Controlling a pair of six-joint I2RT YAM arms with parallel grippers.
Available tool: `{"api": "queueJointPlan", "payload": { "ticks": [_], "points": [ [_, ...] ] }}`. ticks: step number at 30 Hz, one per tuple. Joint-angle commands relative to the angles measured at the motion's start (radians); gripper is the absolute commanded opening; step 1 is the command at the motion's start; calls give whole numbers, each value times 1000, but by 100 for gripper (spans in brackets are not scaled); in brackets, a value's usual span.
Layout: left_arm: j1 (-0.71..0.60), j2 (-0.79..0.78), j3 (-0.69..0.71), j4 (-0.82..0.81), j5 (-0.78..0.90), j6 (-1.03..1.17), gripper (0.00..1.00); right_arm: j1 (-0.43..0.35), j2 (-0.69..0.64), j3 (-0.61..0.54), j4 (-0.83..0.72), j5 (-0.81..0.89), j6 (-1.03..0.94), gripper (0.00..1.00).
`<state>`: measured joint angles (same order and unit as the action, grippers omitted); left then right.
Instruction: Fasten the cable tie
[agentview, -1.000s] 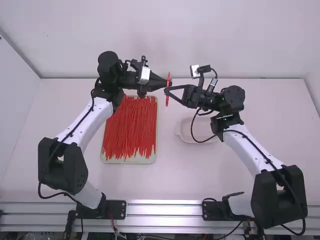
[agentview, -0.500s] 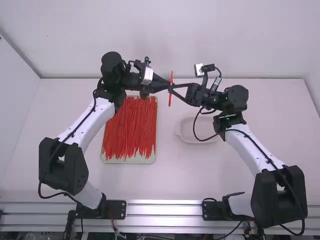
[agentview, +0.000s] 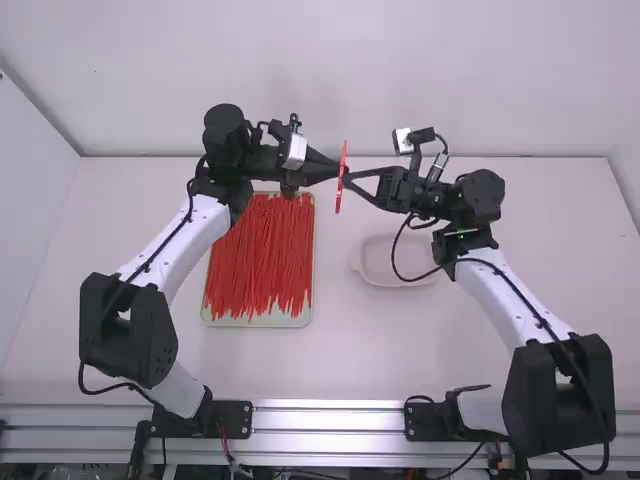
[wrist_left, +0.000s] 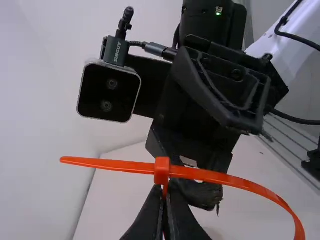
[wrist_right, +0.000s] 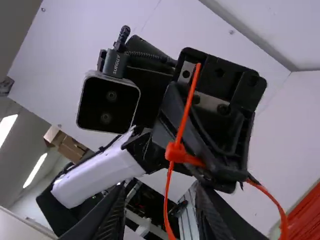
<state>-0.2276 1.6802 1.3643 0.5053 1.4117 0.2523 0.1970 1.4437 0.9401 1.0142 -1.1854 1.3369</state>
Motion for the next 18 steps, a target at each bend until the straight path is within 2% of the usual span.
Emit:
{"api": "queueJointPlan", "payload": {
  "ticks": [1, 8, 18],
  "points": [
    [-23, -14, 22, 0, 92, -1, 2, -32, 8, -5, 17, 26, 43, 38],
    [-28, -14, 22, -7, 93, 0, 2, -53, 8, -5, 107, 16, 80, 41],
    [-34, -14, 22, -26, 92, 6, 2, -52, 8, -5, 105, 61, 72, 43]
  ]
}}
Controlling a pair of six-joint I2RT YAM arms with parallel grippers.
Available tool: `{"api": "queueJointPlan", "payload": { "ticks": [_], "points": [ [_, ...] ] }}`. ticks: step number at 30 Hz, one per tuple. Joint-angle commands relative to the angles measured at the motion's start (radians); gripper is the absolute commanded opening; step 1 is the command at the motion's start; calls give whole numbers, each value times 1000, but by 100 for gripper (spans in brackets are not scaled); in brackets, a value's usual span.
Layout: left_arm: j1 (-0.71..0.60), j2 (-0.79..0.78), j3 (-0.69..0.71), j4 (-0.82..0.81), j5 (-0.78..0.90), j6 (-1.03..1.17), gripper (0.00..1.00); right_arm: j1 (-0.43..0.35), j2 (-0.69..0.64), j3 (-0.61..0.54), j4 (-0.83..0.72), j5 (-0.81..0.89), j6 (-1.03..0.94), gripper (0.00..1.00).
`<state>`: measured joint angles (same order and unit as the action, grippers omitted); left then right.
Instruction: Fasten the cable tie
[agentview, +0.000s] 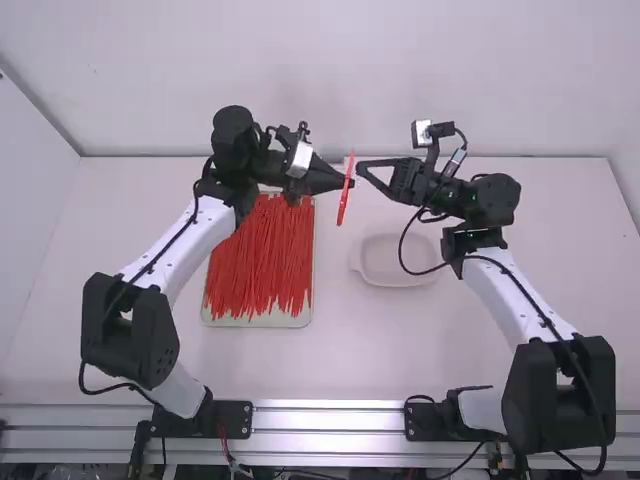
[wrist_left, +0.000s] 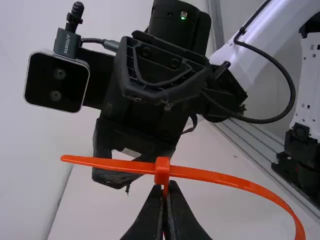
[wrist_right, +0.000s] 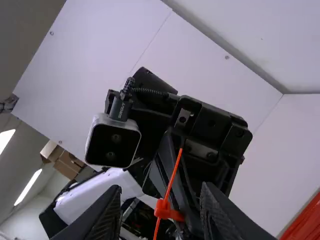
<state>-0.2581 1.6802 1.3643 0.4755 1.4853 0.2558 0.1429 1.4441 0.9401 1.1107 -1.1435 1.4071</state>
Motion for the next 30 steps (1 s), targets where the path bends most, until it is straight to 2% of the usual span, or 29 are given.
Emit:
{"api": "queueJointPlan", "payload": {
  "ticks": [1, 13, 16, 21, 30],
  "points": [
    [-5, -14, 22, 3, 18, 3, 2, 2, 7, -5, 8, 21, 3, 43],
    [-43, -14, 22, 3, -32, 3, 2, 2, 7, -5, 8, 21, 2, 42],
    [-43, -14, 22, 3, -35, 3, 2, 2, 7, -5, 8, 14, 2, 39],
    [-43, -14, 22, -1, -35, 3, 2, 2, 7, -5, 8, 18, 3, 28],
    [-43, -14, 22, -8, -34, 0, 2, 4, 7, -5, 8, 18, -1, 28]
  ]
}}
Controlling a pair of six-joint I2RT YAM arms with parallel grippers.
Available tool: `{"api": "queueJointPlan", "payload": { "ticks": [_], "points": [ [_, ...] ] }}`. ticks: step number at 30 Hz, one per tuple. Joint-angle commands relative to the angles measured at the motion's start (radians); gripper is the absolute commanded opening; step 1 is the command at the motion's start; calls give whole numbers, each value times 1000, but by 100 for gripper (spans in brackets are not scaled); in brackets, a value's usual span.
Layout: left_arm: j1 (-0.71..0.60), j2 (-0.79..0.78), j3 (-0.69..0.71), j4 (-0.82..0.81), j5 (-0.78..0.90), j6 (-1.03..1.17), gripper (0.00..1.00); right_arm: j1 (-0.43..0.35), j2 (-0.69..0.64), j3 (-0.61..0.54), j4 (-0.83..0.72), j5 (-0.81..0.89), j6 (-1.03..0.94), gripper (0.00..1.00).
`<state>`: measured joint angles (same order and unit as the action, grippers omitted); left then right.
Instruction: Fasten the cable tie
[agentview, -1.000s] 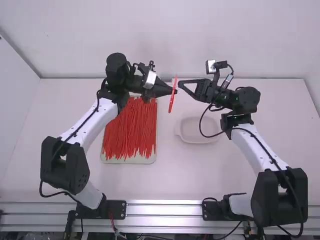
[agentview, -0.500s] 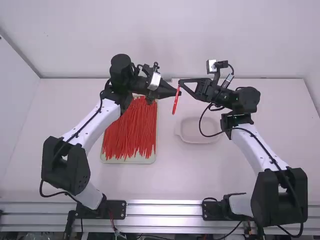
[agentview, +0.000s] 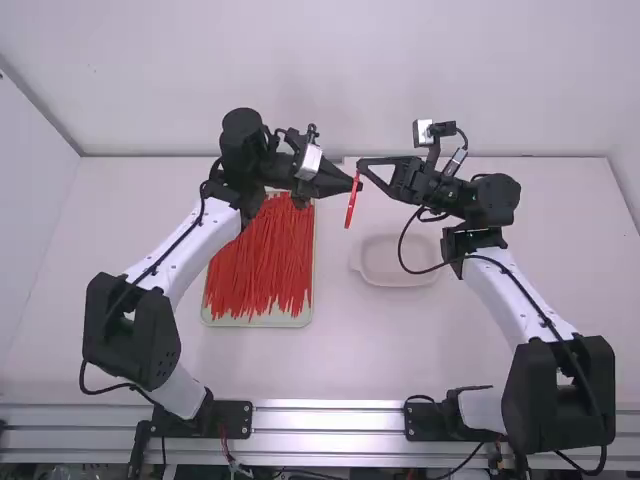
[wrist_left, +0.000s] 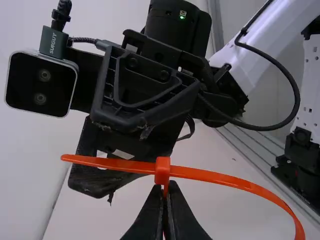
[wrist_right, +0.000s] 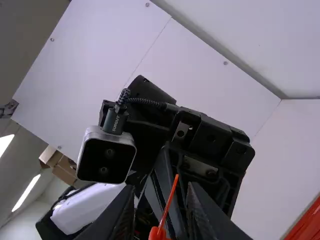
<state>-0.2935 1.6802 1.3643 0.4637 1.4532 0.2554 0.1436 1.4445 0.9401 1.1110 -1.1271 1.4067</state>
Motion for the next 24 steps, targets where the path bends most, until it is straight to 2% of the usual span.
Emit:
{"api": "queueJointPlan", "payload": {
  "ticks": [1, 6, 11, 12, 13, 14, 24],
  "points": [
    [-8, -14, 22, 3, -2, 0, 2, 3, 7, -5, 8, 2, 0, 28],
    [-15, -14, 22, 3, -2, 0, 2, 3, 7, -5, 7, -1, 0, 28],
    [-14, -14, 22, -4, -2, 0, 2, 3, 7, -5, 7, -2, 0, 19],
    [-17, -14, 22, -7, -3, 0, 2, 3, 7, -5, 7, -1, 0, 12],
    [-17, -14, 22, -8, -3, 1, 2, 3, 7, -5, 7, -1, 0, 11],
    [-12, -14, 22, -12, -2, 4, 2, 3, 7, -5, 8, -2, 0, 1],
    [-21, -14, 22, -66, -10, 4, 2, 1, 7, -5, 0, -6, -27, 0]
  ]
}}
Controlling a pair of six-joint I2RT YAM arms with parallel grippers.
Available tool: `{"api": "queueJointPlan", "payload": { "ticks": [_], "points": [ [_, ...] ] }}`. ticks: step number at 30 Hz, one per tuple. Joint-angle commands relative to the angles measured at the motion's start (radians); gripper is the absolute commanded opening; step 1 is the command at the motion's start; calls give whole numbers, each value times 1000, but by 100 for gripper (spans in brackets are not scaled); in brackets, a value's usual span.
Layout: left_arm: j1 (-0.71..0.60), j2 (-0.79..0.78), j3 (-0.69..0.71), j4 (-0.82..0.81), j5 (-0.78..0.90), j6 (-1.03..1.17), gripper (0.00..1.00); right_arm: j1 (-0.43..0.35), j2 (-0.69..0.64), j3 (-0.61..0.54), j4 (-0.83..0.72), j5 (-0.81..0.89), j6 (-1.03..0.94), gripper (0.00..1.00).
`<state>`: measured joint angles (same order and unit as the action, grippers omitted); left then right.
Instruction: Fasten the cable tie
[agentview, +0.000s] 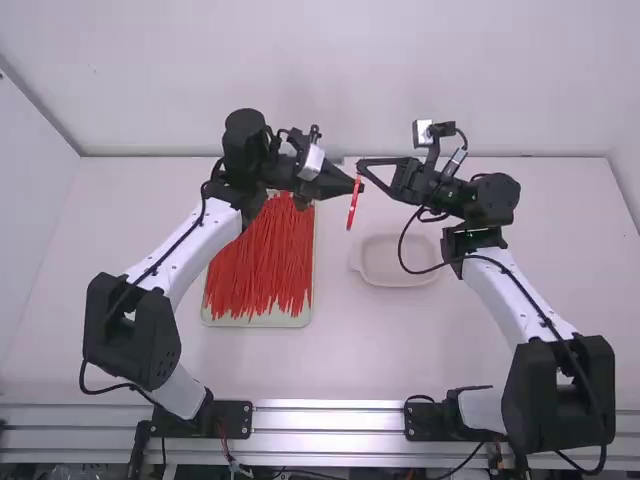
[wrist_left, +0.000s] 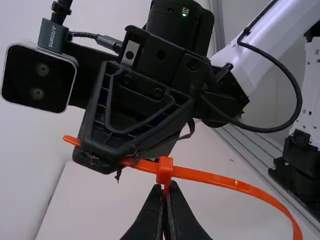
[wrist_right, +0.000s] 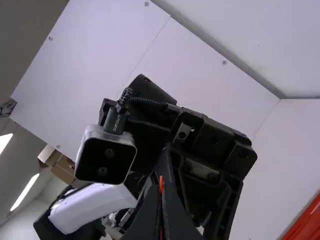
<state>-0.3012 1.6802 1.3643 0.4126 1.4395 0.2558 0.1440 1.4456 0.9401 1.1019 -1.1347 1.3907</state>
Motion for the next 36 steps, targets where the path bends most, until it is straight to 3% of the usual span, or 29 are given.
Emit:
{"api": "queueJointPlan", "payload": {
  "ticks": [1, 22, 36],
  "points": [
    [-13, -14, 22, -21, -1, 3, 2, 0, 6, -5, 10, 0, -11, 0],
    [-13, -14, 22, -430, -68, 19, 2, -1, 6, -5, 10, -2, -27, 0],
    [-13, -14, 22, -936, -68, 416, 2, -28, 6, -5, 17, -6, -38, 0]
  ]
}}
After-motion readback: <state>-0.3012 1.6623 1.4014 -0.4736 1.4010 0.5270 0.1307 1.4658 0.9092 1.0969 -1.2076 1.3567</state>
